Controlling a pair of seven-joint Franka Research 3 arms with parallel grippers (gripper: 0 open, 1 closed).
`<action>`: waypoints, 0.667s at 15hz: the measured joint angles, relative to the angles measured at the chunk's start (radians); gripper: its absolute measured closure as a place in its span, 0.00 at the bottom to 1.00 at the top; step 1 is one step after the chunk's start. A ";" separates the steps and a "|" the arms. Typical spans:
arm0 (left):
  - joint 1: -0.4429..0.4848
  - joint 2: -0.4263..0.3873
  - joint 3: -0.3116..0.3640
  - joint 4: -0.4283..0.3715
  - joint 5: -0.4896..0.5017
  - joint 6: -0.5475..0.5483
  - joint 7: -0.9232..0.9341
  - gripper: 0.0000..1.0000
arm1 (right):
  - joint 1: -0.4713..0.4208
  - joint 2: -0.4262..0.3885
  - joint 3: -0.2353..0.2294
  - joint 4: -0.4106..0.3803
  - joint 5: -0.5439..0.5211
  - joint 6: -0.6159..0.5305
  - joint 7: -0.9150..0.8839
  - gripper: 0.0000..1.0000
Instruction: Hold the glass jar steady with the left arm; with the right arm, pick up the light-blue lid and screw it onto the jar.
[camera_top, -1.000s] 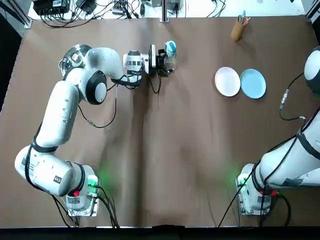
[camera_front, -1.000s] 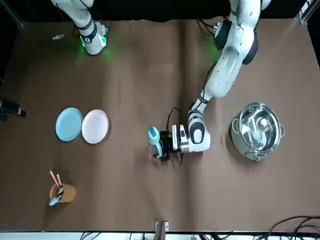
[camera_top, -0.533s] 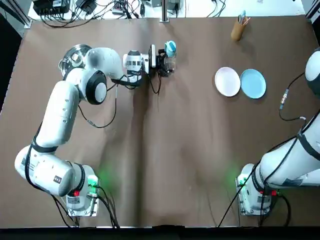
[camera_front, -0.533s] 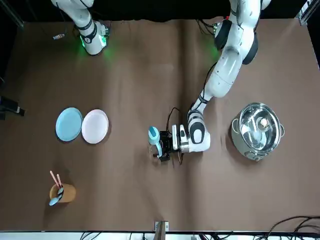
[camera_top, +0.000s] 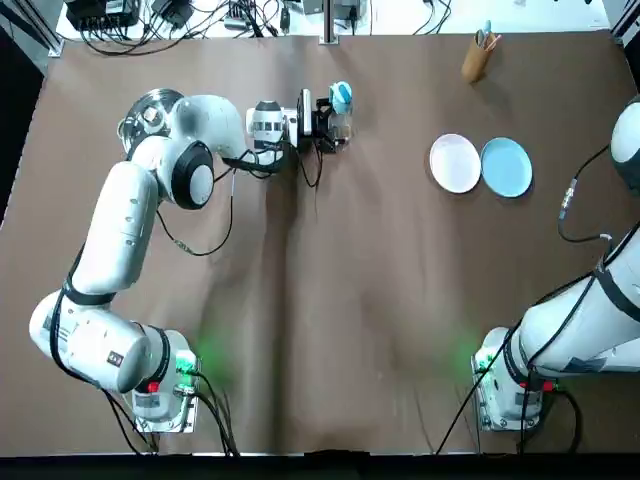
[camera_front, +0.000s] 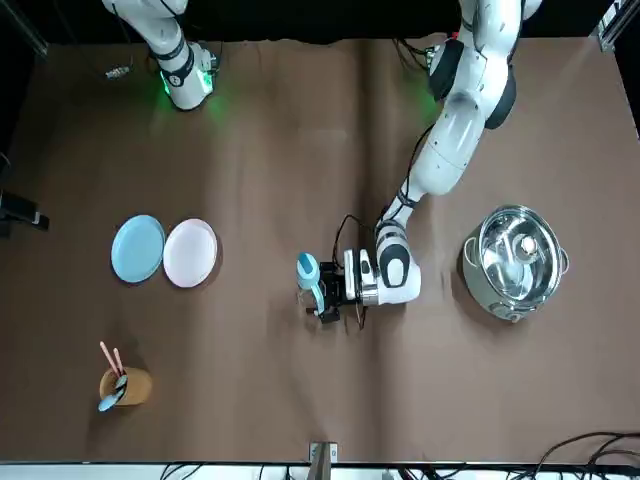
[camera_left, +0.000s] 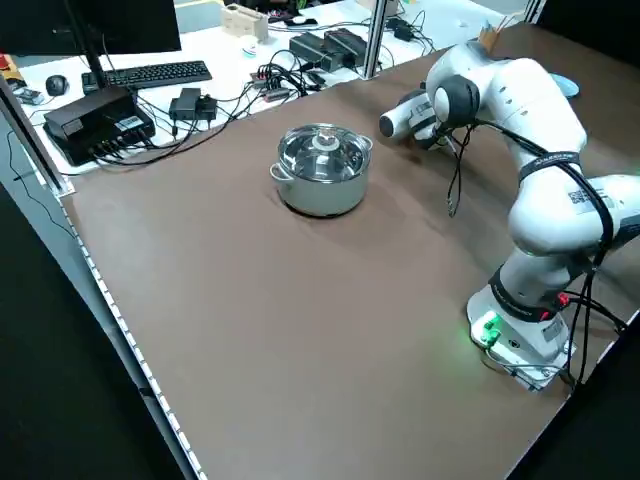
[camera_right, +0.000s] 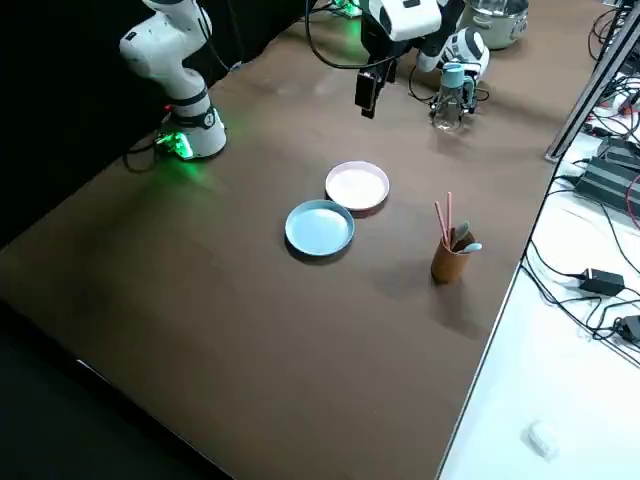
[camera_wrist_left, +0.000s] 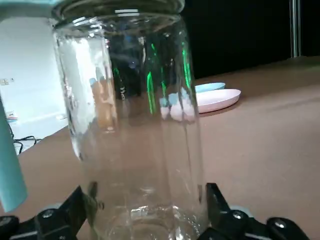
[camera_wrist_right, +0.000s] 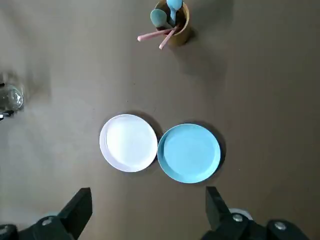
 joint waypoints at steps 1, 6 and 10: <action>0.000 0.000 0.000 0.000 0.000 0.000 0.000 0.04 | 0.000 0.000 0.000 0.000 -0.002 0.001 0.000 0.00; 0.003 0.000 0.001 0.001 0.007 -0.006 0.001 0.04 | 0.000 0.000 0.000 0.000 -0.003 0.002 0.000 0.00; 0.014 0.000 0.012 0.002 0.043 -0.045 0.002 0.02 | 0.001 -0.002 0.001 0.000 -0.003 0.002 0.000 0.00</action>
